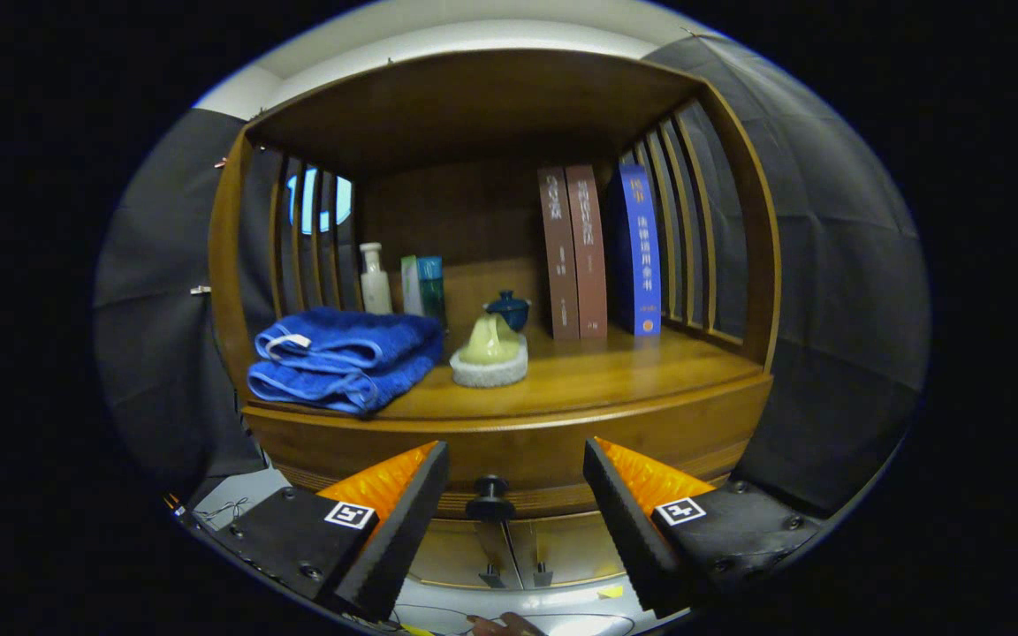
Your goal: Pull open the drawer, take out the items inside it, and place them on the countertop above the cabinet.
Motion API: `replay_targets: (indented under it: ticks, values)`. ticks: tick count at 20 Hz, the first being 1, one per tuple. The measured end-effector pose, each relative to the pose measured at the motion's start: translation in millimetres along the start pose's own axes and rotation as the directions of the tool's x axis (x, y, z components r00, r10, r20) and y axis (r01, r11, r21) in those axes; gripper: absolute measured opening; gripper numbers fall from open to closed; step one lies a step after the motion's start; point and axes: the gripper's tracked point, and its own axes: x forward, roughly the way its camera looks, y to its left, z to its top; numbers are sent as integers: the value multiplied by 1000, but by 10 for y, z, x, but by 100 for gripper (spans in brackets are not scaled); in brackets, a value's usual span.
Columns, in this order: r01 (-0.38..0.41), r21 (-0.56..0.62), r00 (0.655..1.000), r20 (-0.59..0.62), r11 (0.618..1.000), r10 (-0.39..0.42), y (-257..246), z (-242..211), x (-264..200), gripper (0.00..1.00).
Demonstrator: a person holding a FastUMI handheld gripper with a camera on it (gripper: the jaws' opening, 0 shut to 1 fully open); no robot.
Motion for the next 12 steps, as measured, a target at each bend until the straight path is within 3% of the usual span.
replay_targets:
  ticks: [6, 12]
  values:
    - [-27, -2, 988, 153, 1000, 27, 97, 913, -618, 99]
    - [-40, -7, 978, 206, 999, 40, 93, 1309, -1119, 99]
